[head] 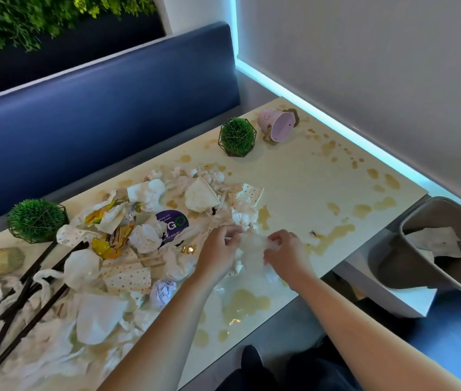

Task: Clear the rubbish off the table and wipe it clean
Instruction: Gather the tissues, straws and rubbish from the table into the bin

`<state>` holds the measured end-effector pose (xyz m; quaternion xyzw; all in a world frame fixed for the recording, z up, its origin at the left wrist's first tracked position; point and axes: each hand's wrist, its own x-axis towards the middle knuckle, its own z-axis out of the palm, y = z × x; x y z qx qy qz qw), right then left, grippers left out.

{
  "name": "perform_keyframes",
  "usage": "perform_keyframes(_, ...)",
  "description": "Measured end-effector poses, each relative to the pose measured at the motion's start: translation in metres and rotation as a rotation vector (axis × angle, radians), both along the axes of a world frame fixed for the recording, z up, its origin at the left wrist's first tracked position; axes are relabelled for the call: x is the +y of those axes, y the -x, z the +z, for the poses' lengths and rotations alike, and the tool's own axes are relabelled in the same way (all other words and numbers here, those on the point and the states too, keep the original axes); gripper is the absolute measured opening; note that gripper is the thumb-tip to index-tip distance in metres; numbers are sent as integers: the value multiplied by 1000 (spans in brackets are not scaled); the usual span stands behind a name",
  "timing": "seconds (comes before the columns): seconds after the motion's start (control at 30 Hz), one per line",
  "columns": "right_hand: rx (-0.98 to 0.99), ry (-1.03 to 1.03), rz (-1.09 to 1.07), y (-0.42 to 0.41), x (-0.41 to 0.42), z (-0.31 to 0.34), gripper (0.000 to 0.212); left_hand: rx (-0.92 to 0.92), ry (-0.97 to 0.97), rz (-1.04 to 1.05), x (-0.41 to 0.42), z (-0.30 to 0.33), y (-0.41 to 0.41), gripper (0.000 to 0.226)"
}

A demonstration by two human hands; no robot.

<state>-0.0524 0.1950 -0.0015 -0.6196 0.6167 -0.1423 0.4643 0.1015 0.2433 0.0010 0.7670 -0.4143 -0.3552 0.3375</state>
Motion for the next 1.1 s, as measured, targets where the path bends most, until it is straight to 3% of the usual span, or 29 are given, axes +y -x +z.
perform_keyframes(0.1,-109,123,-90,-12,-6,20,24,156,46,68,-4,14,0,16)
perform_keyframes(0.2,-255,193,-132,-27,-9,35,20,350,-35,83,-9,34,0,34)
perform_keyframes(0.37,-399,58,-66,-45,-10,45,8,645,-83,118,-14,48,-8,52)
perform_keyframes(0.5,-407,-50,100,-51,-13,48,21,540,-129,277,-18,37,-23,54)
perform_keyframes(0.6,-383,-70,70,-53,-18,40,26,393,-114,388,-20,25,-38,61)
perform_keyframes(0.73,-12,157,163,-53,-26,15,33,295,-149,425,-21,23,-55,37)
perform_keyframes(0.8,204,196,314,-52,-30,2,55,263,-146,396,-22,22,-60,34)
perform_keyframes(0.9,351,183,423,-56,-31,-9,78,235,-128,373,-21,21,-65,19)
perform_keyframes(0.97,382,190,433,-59,-31,-16,76,218,-128,360,-22,19,-67,18)
perform_keyframes(1.1,326,192,341,-63,-31,-25,53,212,-115,350,-23,16,-72,17)
